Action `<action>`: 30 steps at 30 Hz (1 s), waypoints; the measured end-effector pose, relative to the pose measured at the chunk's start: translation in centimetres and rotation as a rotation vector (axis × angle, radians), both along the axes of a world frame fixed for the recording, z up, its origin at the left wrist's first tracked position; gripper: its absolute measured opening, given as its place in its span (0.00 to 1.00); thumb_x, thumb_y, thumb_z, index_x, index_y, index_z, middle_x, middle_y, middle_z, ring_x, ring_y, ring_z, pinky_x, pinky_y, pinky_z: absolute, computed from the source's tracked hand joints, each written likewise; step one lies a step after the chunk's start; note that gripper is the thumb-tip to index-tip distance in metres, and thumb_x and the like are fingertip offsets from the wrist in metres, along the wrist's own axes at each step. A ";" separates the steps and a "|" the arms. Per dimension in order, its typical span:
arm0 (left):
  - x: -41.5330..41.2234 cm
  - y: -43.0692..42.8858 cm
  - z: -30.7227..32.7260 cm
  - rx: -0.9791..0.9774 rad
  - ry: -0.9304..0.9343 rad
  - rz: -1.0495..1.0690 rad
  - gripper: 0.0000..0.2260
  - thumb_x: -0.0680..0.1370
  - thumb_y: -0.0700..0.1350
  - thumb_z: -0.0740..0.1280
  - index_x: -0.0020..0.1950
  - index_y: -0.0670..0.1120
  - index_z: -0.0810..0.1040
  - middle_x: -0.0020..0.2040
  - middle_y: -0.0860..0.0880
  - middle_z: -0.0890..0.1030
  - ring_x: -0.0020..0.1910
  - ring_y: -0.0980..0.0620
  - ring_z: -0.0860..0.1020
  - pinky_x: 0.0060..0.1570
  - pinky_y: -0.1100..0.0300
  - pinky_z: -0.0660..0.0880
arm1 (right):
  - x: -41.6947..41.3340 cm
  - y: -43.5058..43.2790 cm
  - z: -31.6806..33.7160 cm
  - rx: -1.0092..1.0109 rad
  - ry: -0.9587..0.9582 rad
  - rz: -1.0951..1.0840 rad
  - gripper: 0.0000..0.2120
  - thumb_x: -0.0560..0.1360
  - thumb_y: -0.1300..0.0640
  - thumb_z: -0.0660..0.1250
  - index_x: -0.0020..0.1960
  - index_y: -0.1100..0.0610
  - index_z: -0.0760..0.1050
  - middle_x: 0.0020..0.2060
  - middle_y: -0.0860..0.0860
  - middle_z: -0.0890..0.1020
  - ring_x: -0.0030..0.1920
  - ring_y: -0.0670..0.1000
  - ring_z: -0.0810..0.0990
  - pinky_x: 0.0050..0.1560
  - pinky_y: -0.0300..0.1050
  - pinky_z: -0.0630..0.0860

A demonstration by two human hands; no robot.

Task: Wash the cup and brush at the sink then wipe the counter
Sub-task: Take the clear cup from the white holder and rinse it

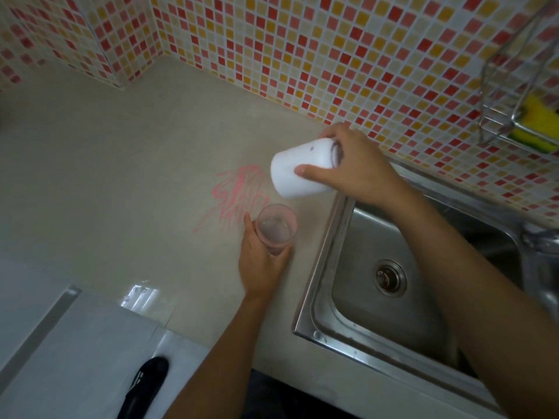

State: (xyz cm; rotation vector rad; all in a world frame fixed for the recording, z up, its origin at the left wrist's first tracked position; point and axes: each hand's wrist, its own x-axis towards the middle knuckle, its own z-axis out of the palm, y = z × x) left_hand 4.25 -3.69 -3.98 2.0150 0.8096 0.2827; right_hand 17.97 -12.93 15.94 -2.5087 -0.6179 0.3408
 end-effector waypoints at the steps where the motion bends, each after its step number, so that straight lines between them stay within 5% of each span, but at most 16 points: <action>1: 0.0 0.0 0.1 0.002 -0.001 -0.001 0.50 0.66 0.58 0.76 0.78 0.47 0.49 0.72 0.47 0.69 0.68 0.46 0.71 0.59 0.54 0.72 | 0.5 -0.6 -0.7 0.043 0.062 -0.098 0.32 0.66 0.36 0.72 0.63 0.49 0.67 0.56 0.48 0.73 0.51 0.49 0.75 0.47 0.45 0.77; 6: 0.1 -0.2 0.1 0.025 0.002 0.013 0.47 0.67 0.55 0.76 0.77 0.46 0.54 0.72 0.47 0.69 0.68 0.46 0.71 0.60 0.56 0.72 | 1.6 -3.8 -7.7 0.369 0.485 -0.607 0.36 0.64 0.30 0.68 0.61 0.55 0.73 0.55 0.52 0.81 0.50 0.50 0.81 0.42 0.45 0.80; 9: 0.1 -0.3 0.0 0.035 -0.016 0.028 0.43 0.66 0.54 0.76 0.75 0.45 0.59 0.72 0.47 0.70 0.68 0.47 0.71 0.61 0.57 0.70 | 0.7 -5.1 -11.8 0.608 0.658 -0.654 0.30 0.69 0.39 0.72 0.62 0.58 0.72 0.57 0.56 0.80 0.50 0.51 0.81 0.38 0.42 0.77; 11: 0.1 -0.4 -0.1 0.026 -0.036 0.035 0.41 0.66 0.54 0.77 0.73 0.45 0.62 0.69 0.47 0.72 0.66 0.47 0.72 0.61 0.58 0.70 | -0.2 -5.5 -13.7 0.750 0.751 -0.629 0.33 0.66 0.47 0.77 0.65 0.59 0.70 0.60 0.58 0.79 0.54 0.54 0.82 0.44 0.47 0.81; 14: 0.2 -0.4 -0.2 0.018 -0.040 0.044 0.39 0.66 0.53 0.77 0.71 0.46 0.64 0.67 0.48 0.73 0.64 0.47 0.73 0.59 0.59 0.70 | -0.9 -5.1 -15.5 0.694 0.677 -0.539 0.42 0.57 0.49 0.81 0.67 0.56 0.69 0.59 0.54 0.80 0.55 0.54 0.82 0.52 0.55 0.81; 18: 0.3 -0.4 -0.3 0.013 -0.048 0.049 0.38 0.66 0.54 0.77 0.71 0.46 0.64 0.67 0.48 0.74 0.65 0.47 0.73 0.60 0.58 0.70 | -2.0 -4.2 -16.5 0.533 0.436 -0.469 0.41 0.58 0.60 0.82 0.66 0.53 0.65 0.57 0.48 0.78 0.54 0.46 0.79 0.47 0.36 0.79; 23: 0.2 -0.5 -0.3 -0.018 -0.057 0.056 0.38 0.66 0.55 0.77 0.70 0.48 0.64 0.67 0.49 0.74 0.65 0.48 0.73 0.60 0.59 0.69 | -2.8 -3.7 -17.6 0.526 0.306 -0.377 0.41 0.60 0.64 0.81 0.66 0.51 0.64 0.58 0.45 0.76 0.55 0.41 0.76 0.52 0.27 0.72; 30: 0.1 -0.4 -0.1 -0.070 -0.091 0.062 0.37 0.64 0.58 0.76 0.69 0.54 0.64 0.65 0.54 0.75 0.63 0.52 0.74 0.61 0.56 0.73 | -3.5 -4.3 -17.7 0.502 0.307 -0.286 0.46 0.62 0.58 0.80 0.72 0.51 0.59 0.67 0.46 0.73 0.66 0.47 0.72 0.66 0.49 0.71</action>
